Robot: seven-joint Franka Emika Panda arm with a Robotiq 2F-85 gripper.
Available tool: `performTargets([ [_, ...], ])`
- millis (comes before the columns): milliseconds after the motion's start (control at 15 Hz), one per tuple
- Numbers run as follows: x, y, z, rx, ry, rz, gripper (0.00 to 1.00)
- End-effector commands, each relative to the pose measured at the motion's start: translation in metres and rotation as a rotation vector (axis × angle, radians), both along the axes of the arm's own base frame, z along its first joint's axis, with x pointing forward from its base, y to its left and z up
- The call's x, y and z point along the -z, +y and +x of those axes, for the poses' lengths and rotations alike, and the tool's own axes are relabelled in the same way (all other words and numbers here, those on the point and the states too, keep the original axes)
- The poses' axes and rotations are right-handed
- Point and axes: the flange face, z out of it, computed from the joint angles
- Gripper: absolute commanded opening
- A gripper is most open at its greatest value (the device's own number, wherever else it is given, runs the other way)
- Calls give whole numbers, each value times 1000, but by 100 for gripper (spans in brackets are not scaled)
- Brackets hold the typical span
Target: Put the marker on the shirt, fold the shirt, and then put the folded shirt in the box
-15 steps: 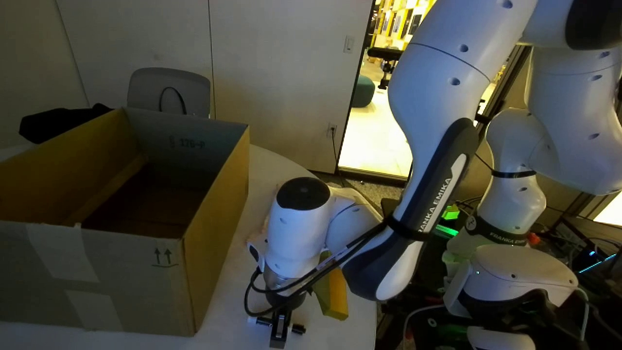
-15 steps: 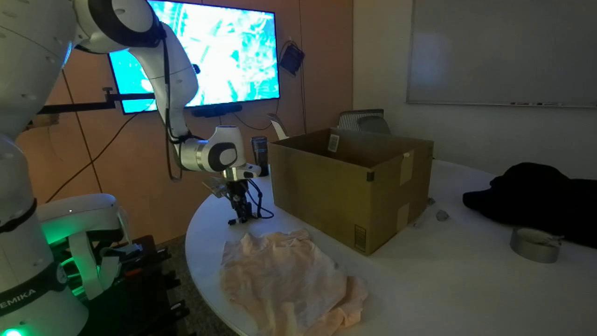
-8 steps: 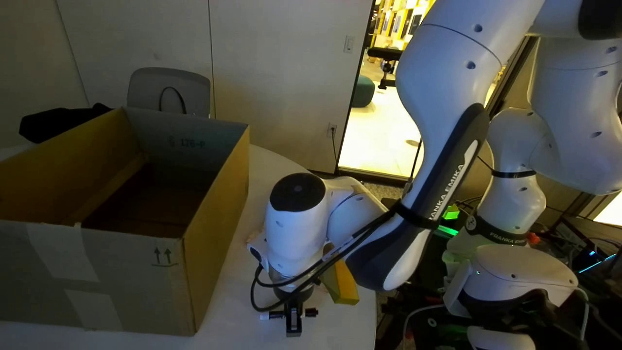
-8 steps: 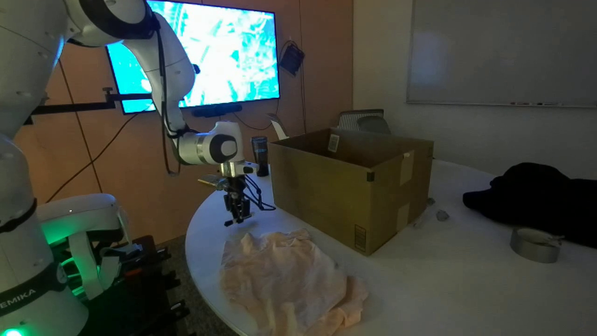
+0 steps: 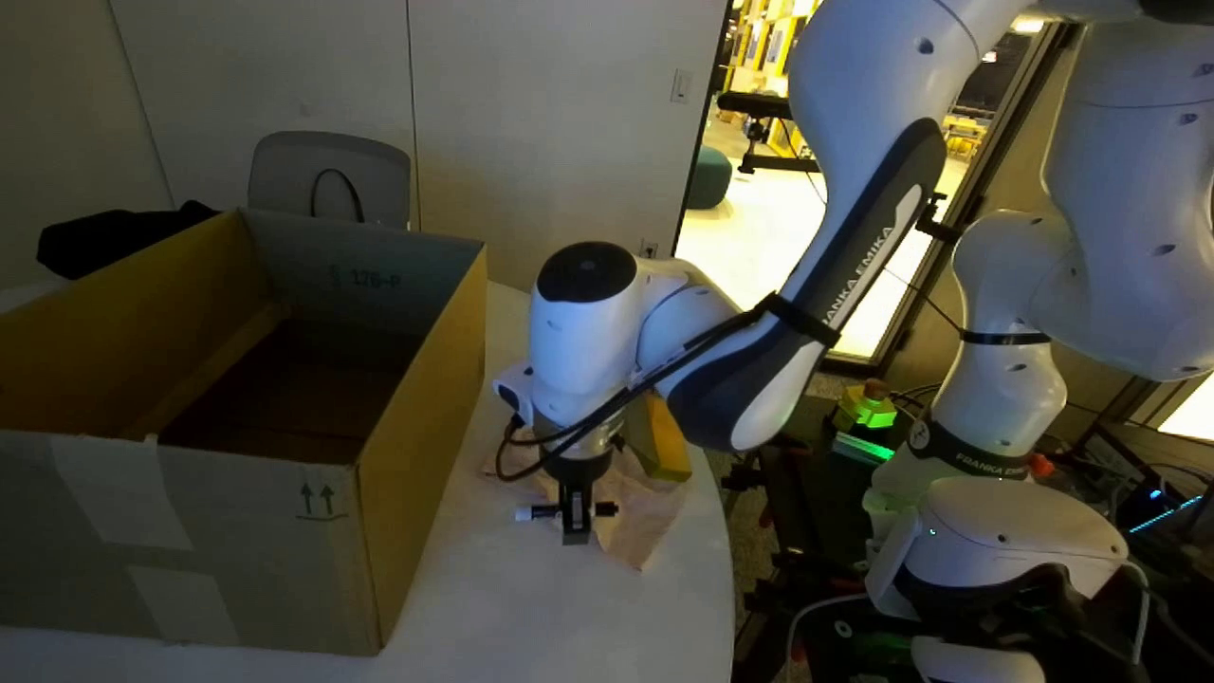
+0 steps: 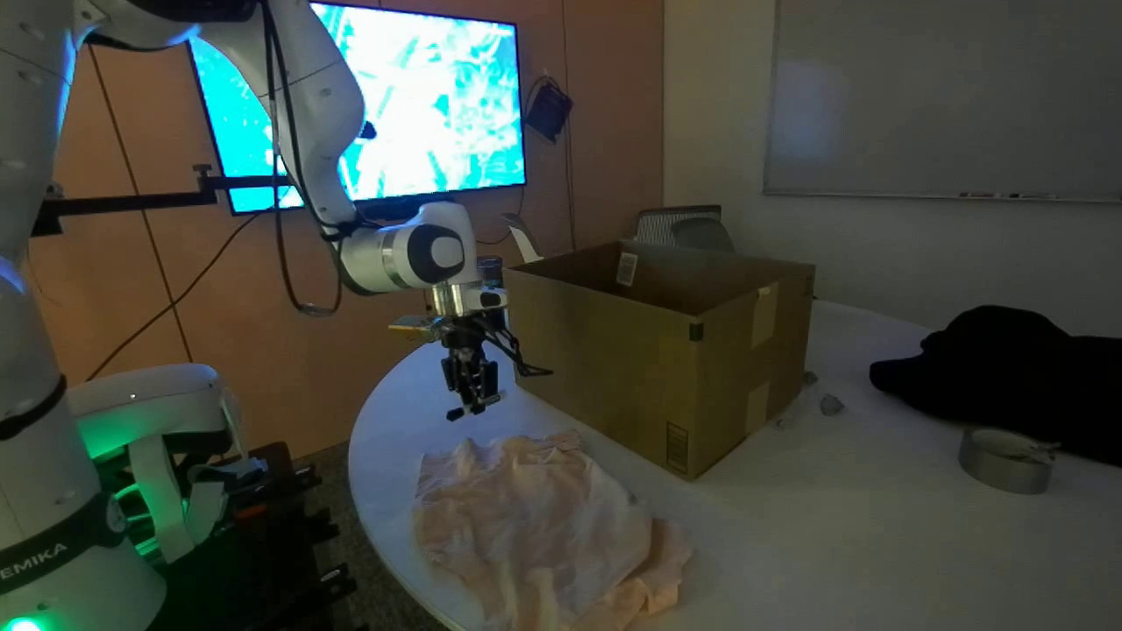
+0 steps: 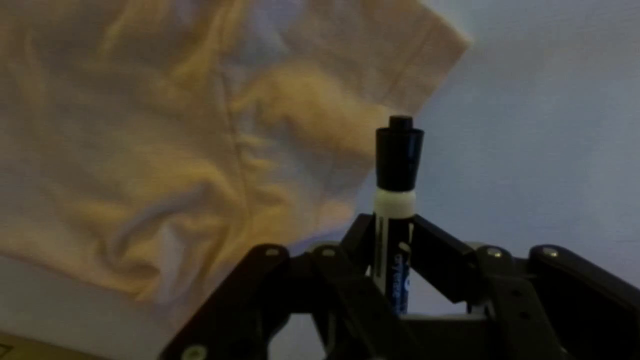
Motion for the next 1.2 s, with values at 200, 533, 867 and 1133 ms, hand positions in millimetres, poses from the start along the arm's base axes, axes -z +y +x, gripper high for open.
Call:
performTargets([
  [200, 13, -113, 20, 175, -26, -73, 6],
  [533, 43, -170, 28, 289, -20, -105, 6],
  [867, 66, -188, 28, 329, -3, -131, 7],
  [1133, 63, -192, 31, 350, -18, -127, 56],
])
